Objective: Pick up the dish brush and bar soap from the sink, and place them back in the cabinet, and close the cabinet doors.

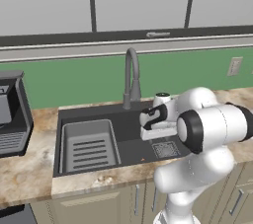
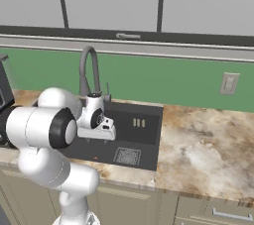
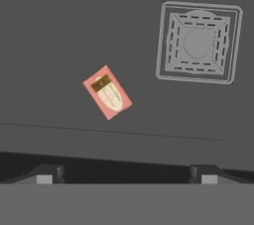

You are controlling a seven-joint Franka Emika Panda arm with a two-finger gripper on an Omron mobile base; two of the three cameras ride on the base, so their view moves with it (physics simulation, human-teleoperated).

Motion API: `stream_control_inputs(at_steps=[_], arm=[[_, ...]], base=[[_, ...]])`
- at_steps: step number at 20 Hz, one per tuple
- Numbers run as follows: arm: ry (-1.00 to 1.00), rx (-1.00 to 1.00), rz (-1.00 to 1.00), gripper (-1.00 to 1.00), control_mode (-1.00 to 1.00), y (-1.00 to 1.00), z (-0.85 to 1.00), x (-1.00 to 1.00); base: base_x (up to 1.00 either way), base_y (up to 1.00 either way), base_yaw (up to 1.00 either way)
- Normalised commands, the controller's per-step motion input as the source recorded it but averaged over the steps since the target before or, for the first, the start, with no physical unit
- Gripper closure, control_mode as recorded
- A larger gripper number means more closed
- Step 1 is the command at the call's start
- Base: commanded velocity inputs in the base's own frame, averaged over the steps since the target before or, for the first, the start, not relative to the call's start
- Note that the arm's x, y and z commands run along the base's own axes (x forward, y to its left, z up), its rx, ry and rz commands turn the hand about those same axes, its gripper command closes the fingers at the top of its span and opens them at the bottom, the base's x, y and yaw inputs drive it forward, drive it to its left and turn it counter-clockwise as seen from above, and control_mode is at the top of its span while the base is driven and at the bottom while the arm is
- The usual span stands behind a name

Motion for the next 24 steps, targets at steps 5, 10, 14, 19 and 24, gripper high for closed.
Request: stream_control_inputs(at_steps=[5,10,14,19,24], arm=[[0.0,0.0,0.0,-1.0,-1.0,0.02,-0.12,0.0],[0.0,0.0,0.0,-1.0,-1.0,0.01,-0.13,0.0],[0.0,0.0,0.0,-1.0,-1.0,0.01,-0.12,0.0],[0.0,0.0,0.0,-1.0,-1.0,0.02,-0.09,0.0],[0.0,0.0,0.0,-1.0,-1.0,0.02,-0.05,0.0]], base=[[0.0,0.0,0.0],[0.0,0.0,0.0],[0.0,0.0,0.0],[0.0,0.0,0.0],[0.0,0.0,0.0]])
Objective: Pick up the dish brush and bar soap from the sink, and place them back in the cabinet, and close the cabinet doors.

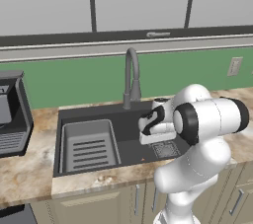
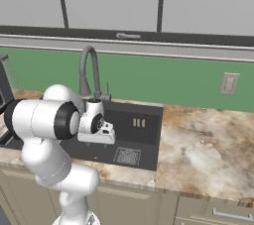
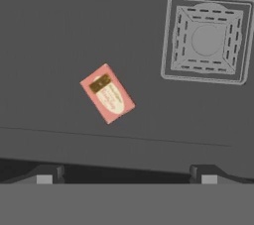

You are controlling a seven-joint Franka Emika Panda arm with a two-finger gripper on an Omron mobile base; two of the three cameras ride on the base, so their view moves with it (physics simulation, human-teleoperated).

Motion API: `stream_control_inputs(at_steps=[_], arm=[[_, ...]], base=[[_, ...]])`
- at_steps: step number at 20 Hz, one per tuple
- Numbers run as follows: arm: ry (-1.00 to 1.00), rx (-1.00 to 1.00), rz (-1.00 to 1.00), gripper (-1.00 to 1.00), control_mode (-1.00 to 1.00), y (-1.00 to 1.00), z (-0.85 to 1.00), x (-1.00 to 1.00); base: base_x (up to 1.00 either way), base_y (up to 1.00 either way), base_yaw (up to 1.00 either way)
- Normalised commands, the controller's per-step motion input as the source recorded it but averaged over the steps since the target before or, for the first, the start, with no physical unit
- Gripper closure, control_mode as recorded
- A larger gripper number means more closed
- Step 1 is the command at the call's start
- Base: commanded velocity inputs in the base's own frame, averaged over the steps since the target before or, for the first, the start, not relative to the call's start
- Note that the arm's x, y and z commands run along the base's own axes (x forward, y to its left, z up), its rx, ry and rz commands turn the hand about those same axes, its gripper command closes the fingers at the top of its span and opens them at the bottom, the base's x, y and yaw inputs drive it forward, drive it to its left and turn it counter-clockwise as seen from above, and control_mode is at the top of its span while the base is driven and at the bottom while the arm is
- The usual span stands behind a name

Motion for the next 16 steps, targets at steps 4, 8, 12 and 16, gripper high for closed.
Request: stream_control_inputs(at_steps=[4,8,12,16], arm=[[0.0,0.0,0.0,-1.0,-1.0,0.03,-0.1,0.0],[0.0,0.0,0.0,-1.0,-1.0,0.06,-0.15,0.0],[0.0,0.0,0.0,-1.0,-1.0,0.09,-0.14,0.03],[0.0,0.0,0.01,-1.0,-1.0,0.01,-0.08,0.01]], base=[[0.0,0.0,0.0],[0.0,0.0,0.0],[0.0,0.0,0.0],[0.0,0.0,0.0]])
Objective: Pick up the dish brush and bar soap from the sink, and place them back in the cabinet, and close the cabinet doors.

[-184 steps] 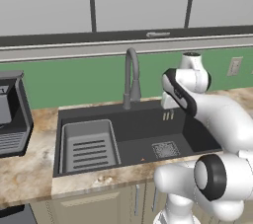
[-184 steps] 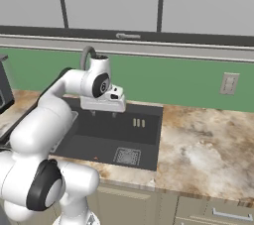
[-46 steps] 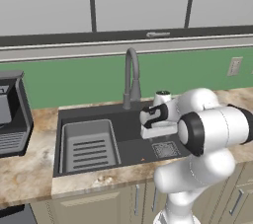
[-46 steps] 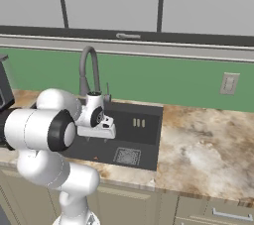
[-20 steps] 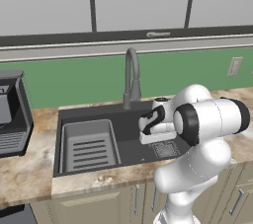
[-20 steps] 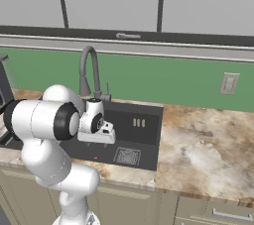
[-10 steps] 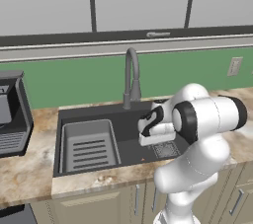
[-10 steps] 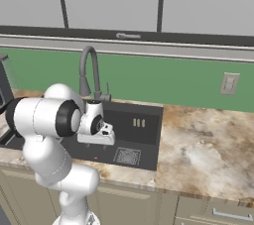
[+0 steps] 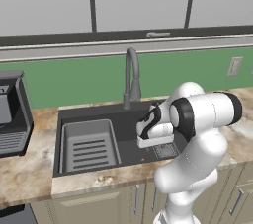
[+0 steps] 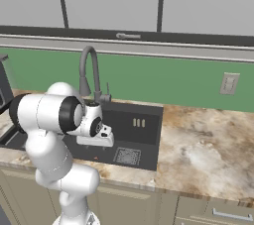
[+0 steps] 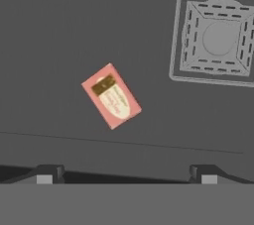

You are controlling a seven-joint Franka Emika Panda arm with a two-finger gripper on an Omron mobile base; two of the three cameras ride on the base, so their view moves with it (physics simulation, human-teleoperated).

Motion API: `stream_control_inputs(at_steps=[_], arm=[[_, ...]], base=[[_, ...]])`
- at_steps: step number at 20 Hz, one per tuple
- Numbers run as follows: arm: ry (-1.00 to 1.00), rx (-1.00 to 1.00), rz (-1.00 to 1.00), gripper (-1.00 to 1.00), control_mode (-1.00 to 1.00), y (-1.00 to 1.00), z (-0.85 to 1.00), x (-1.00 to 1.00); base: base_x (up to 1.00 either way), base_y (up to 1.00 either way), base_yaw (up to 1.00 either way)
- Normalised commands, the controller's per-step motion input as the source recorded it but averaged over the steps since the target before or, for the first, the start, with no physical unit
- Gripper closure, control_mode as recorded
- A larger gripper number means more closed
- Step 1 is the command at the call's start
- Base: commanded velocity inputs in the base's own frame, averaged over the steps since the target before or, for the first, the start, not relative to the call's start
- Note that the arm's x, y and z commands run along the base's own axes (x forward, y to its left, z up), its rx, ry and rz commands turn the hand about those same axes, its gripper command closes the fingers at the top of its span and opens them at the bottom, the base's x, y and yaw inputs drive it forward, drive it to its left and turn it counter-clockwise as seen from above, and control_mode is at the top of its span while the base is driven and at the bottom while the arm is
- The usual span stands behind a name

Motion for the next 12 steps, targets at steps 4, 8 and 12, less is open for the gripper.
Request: stream_control_inputs(at_steps=[4,8,12], arm=[[0.0,0.0,0.05,-1.0,-1.0,0.0,-0.08,0.0],[0.0,0.0,0.07,-1.0,-1.0,0.0,-0.06,0.0],[0.0,0.0,0.07,-1.0,-1.0,0.0,-0.04,0.0]], base=[[0.0,0.0,0.0],[0.0,0.0,0.0],[0.0,0.0,0.0]])
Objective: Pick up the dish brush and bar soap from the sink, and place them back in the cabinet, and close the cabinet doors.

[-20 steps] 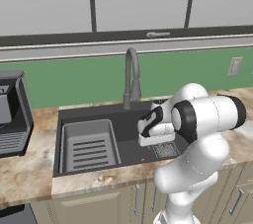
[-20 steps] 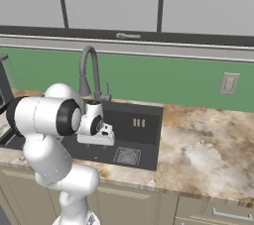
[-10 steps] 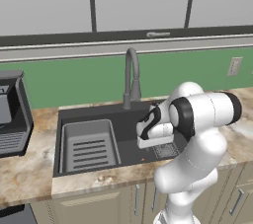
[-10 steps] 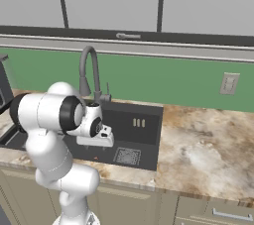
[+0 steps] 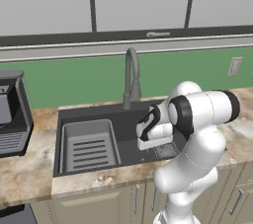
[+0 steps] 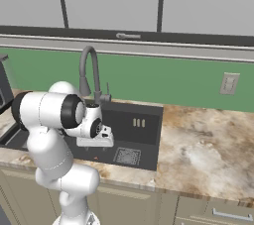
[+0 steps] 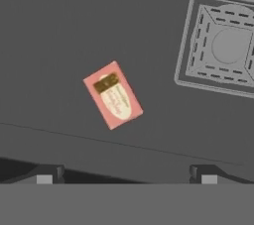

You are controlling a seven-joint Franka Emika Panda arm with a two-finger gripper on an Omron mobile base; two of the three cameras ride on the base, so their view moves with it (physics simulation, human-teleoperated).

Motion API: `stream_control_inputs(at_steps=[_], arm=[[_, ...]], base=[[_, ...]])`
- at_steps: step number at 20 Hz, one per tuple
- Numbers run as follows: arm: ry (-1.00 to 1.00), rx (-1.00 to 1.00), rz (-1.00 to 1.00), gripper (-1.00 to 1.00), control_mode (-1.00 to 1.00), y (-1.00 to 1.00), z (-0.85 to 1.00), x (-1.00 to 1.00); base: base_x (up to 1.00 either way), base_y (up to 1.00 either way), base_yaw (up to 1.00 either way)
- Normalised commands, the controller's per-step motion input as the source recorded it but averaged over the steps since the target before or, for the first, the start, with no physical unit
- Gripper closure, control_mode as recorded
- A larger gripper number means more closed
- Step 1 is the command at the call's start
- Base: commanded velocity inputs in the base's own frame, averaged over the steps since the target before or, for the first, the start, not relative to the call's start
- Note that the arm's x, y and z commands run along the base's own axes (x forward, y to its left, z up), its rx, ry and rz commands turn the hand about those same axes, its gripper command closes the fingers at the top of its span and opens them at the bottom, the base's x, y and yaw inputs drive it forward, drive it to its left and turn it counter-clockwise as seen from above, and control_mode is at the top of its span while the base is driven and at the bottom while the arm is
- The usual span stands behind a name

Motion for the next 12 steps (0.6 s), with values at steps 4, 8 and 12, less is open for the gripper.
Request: stream_control_inputs(at_steps=[4,8,12], arm=[[0.0,0.0,0.08,-1.0,-1.0,0.0,-0.01,0.0],[0.0,0.0,0.09,-1.0,-1.0,0.0,0.0,0.0],[0.0,0.0,0.08,-1.0,-1.0,0.0,0.0,0.0]], base=[[0.0,0.0,0.0],[0.0,0.0,0.0],[0.0,0.0,0.0]])
